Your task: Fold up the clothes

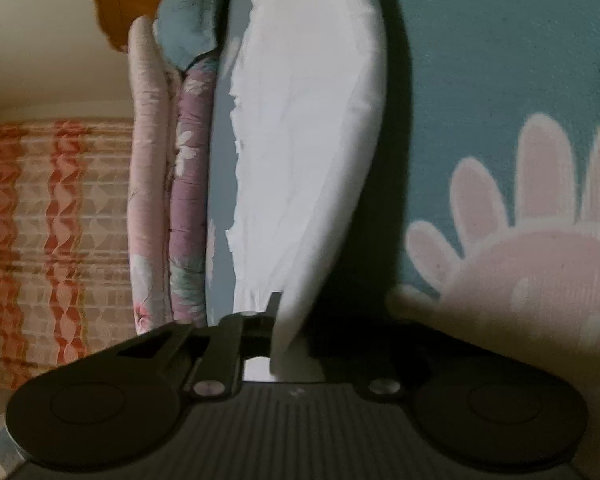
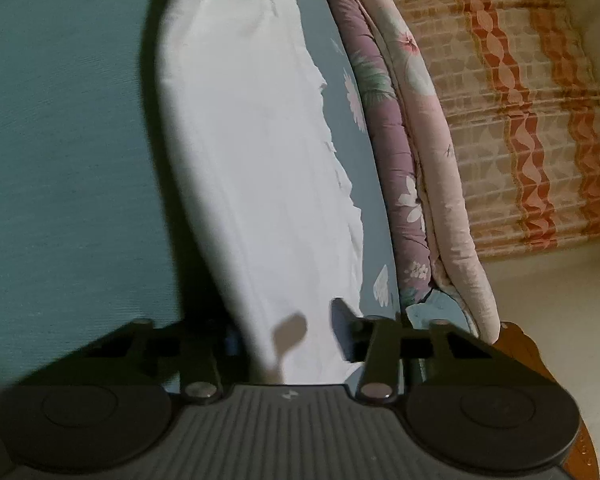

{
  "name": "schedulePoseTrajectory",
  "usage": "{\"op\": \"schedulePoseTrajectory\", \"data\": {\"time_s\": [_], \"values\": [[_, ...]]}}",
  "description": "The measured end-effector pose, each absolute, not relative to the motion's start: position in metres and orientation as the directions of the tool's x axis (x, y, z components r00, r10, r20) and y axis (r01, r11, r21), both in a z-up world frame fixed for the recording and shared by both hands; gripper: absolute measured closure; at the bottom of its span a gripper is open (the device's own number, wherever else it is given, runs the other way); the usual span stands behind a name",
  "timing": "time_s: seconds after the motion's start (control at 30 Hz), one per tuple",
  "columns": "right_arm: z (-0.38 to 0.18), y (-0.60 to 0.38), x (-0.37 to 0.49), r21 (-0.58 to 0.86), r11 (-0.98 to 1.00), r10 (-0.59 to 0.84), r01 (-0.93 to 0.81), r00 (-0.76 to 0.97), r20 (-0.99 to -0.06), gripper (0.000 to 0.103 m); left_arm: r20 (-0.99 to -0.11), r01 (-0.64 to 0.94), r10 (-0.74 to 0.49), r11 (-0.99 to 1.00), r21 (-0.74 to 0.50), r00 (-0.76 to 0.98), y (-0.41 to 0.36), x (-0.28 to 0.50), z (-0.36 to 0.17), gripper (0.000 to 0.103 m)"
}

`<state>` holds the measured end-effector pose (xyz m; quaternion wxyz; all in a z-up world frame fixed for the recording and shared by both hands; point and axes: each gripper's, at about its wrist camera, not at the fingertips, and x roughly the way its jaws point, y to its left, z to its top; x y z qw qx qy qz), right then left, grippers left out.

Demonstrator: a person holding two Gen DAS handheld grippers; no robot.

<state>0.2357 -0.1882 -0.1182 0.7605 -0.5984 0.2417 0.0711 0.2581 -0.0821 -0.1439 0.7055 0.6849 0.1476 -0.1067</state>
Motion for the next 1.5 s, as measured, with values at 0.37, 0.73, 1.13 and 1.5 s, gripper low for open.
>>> {"op": "schedulePoseTrajectory", "data": {"time_s": [0.37,0.73,1.13,1.5], "values": [[-0.123,-0.186,0.232,-0.887,0.225,-0.192,-0.402,0.875,-0.445,0.081,-0.359,0.357,0.065,0.043,0.933,0.931,-0.078,0.25,-0.138,0.088],[-0.107,-0.2,0.249,-0.882,0.314,-0.209,-0.351,0.881,-0.424,0.042,-0.299,0.301,0.071,-0.009,0.954,0.952,-0.077,0.247,-0.144,0.084],[-0.124,-0.189,0.245,-0.887,0.249,-0.225,-0.389,0.868,-0.443,0.086,-0.37,0.365,0.076,0.064,0.929,0.926,-0.075,0.249,-0.139,0.102],[-0.113,-0.189,0.233,-0.858,0.259,-0.222,-0.443,0.837,-0.5,0.095,-0.384,0.376,0.057,0.113,0.92,0.921,-0.065,0.235,-0.122,0.103]]}}
